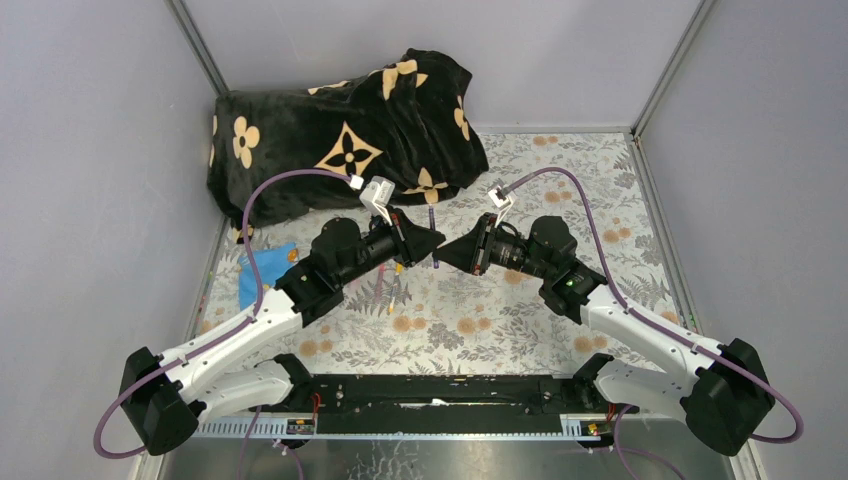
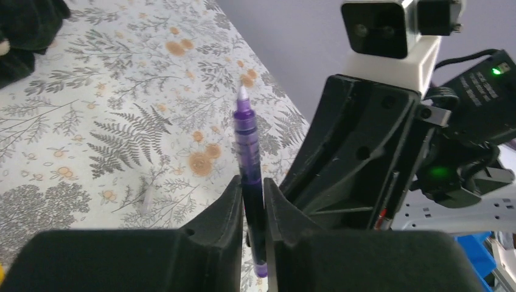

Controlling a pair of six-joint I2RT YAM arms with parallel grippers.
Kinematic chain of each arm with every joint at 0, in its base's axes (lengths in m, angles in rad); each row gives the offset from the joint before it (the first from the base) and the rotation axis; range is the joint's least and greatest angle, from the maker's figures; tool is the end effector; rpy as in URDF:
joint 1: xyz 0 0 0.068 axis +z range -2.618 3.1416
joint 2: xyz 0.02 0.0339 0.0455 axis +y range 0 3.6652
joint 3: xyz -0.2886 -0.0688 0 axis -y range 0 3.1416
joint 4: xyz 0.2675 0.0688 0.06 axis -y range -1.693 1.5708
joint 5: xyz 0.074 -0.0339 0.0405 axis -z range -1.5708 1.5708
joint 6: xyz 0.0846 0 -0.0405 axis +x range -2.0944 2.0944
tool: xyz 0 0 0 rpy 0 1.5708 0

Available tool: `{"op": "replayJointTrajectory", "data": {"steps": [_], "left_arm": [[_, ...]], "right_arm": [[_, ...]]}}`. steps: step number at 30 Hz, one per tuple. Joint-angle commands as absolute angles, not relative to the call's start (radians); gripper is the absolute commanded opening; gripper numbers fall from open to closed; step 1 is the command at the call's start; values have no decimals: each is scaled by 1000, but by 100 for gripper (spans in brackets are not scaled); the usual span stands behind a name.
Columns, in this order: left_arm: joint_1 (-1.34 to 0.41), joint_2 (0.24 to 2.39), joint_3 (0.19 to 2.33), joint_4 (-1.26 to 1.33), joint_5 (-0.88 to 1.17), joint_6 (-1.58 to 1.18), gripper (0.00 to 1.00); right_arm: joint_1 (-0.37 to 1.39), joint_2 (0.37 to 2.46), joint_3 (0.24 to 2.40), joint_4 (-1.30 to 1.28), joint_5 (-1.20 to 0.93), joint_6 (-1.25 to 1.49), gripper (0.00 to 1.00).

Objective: Insert the pens into the pen caps

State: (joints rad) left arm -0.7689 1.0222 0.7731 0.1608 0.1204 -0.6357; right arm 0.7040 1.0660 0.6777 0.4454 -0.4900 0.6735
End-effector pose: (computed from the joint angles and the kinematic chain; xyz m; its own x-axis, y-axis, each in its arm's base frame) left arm 0.2092 -0.2165 0.3380 -0.5119 -0.3249 -0.7952 0.5870 0.5436 -0.6000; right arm 0.2022 0.2240 0.3288 -0.5456 0.2587 -0.7971 -0.7535 0.2649 0.6017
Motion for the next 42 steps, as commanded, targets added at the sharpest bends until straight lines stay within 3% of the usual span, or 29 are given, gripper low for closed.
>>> {"op": "replayJointTrajectory", "data": {"steps": [1, 4, 9, 13, 21, 29, 42], "left_arm": [[-764, 1009, 769, 227, 118, -616, 16], [-763, 1002, 773, 224, 119, -612, 12], [-764, 996, 790, 175, 82, -586, 6], [-762, 983, 808, 106, 15, -542, 4], [-761, 884, 796, 57, -114, -448, 7], [-755, 824, 796, -40, -216, -408, 7], [-747, 774, 774, -66, -216, -431, 7]], "right_arm": [[713, 1056, 676, 560, -567, 656, 1], [713, 1057, 669, 555, -568, 653, 5], [712, 1032, 674, 478, -522, 613, 32], [713, 990, 702, 292, -367, 555, 44], [712, 1009, 759, -60, 23, 545, 50], [713, 1176, 862, -224, 193, 594, 53], [713, 1565, 1047, -403, 184, 644, 55]]}}
